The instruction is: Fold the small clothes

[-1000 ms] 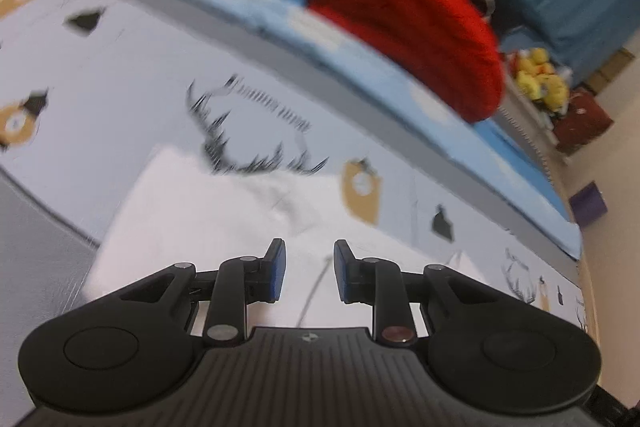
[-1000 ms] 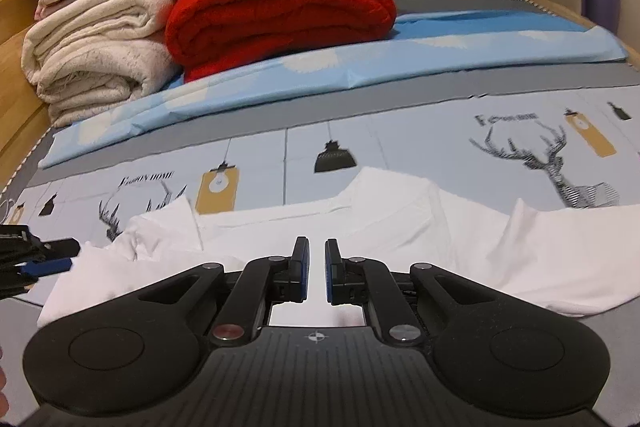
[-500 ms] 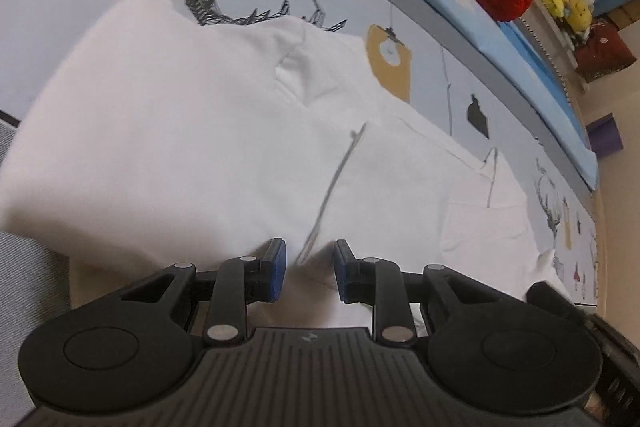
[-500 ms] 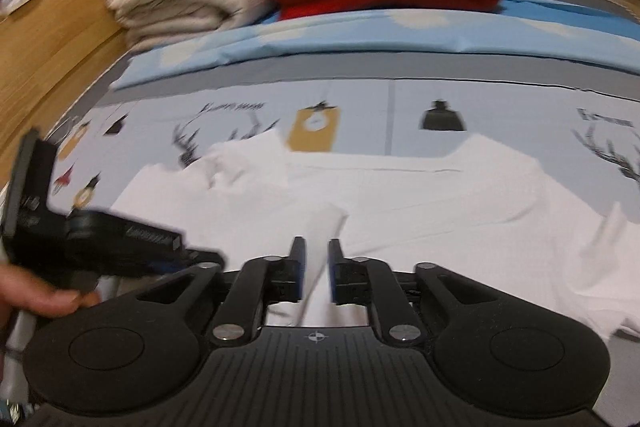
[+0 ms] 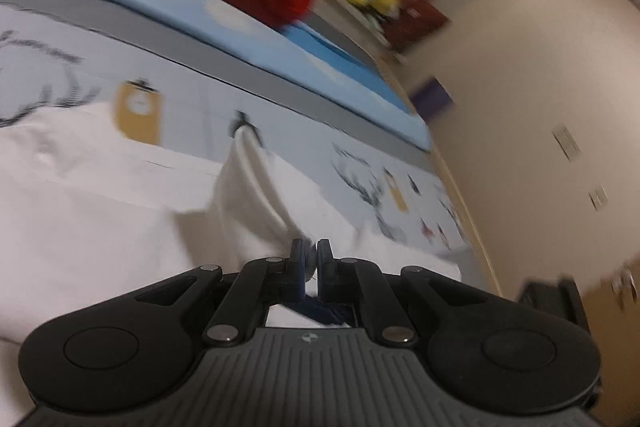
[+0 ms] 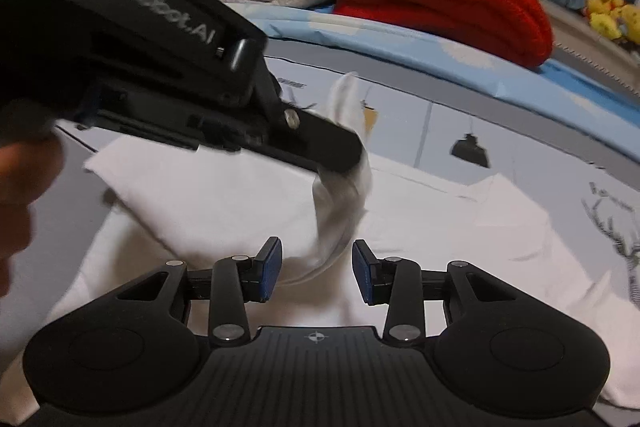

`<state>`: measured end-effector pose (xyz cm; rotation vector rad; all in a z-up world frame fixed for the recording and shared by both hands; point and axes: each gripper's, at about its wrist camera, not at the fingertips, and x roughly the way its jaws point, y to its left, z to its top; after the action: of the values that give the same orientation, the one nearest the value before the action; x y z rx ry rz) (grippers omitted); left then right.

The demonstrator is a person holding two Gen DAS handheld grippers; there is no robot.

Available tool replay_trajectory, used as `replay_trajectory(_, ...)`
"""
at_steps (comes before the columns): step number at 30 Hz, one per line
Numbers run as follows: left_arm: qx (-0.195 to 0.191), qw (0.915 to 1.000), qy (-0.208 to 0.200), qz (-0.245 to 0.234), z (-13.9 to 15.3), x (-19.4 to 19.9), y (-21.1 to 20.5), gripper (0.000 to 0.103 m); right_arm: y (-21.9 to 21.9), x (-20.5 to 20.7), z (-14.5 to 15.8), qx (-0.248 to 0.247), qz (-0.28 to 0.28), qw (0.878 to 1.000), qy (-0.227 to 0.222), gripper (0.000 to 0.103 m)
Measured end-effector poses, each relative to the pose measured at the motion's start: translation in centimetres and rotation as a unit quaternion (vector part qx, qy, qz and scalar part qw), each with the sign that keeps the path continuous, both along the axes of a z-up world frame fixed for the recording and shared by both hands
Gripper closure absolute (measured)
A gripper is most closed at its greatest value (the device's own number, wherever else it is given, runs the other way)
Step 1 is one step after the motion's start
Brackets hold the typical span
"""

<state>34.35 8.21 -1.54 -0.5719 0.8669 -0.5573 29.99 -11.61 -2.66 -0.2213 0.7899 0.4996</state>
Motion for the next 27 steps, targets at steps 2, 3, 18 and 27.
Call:
replay_trajectory(2, 0.004, 0.9999, -0.006, -0.015, 0.1, -0.2, -0.6, 0.098, -0.4, 0.2, 0.0, 0.000, -0.016, 1.000, -0.007, 0.063)
replay_trajectory(3, 0.003, 0.9998, -0.006, -0.018, 0.1, -0.2, -0.8, 0.097, -0.6, 0.3, 0.1, 0.004, -0.025, 1.000, -0.008, 0.069)
replay_trajectory(18, 0.152, 0.9328, 0.006, 0.327, 1.7, -0.4, 12.1, 0.096, -15.4, 4.7, 1.5, 0.106, -0.380, 0.918, -0.025, 0.098)
replay_trajectory(27, 0.222, 0.9448, 0.098, 0.220, -3.0, 0.7, 9.5, 0.088, -19.6, 4.4, 0.5, 0.208, -0.395, 0.894, 0.036, 0.098)
